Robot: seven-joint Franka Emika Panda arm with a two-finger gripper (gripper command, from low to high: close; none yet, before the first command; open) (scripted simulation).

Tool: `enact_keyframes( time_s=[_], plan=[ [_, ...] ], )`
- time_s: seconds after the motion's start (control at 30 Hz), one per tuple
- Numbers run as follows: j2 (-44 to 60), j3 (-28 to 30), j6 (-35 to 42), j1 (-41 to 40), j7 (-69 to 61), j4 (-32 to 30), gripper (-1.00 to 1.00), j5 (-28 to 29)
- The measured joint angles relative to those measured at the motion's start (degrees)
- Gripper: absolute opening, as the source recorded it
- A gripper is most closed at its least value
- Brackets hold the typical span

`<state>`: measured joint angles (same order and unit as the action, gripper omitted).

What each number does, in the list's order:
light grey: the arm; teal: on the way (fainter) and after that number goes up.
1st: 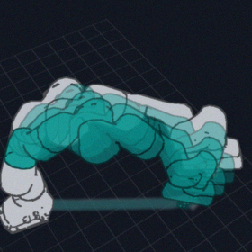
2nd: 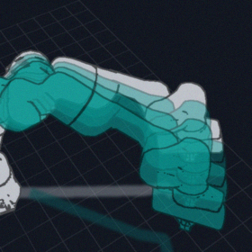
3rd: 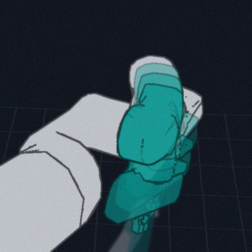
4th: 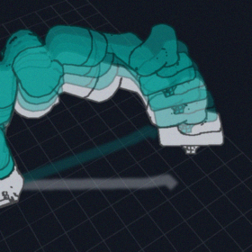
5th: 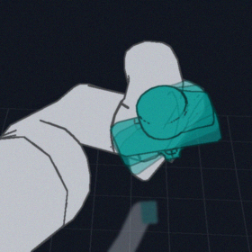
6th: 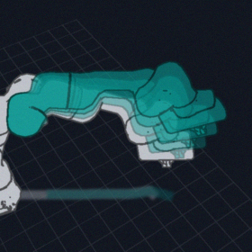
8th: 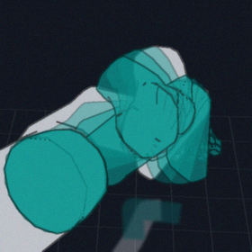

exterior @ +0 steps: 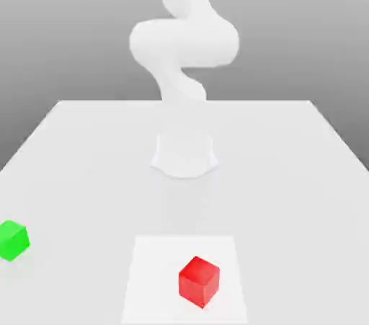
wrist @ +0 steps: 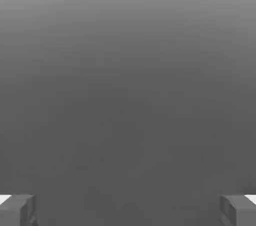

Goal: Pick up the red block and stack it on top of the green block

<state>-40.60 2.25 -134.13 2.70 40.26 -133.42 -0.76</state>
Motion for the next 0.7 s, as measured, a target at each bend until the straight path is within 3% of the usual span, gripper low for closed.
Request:
enact_keyframes(
  time_s=[0.33, 0.7],
  plan=[
    [21.2, 7.3, -9.5, 9.0, -23.3, -6.6, 0.00, -4.1],
    [43.8, 8.7, -19.8, 12.3, -45.8, -13.8, 0.00, -4.9]
  ],
)
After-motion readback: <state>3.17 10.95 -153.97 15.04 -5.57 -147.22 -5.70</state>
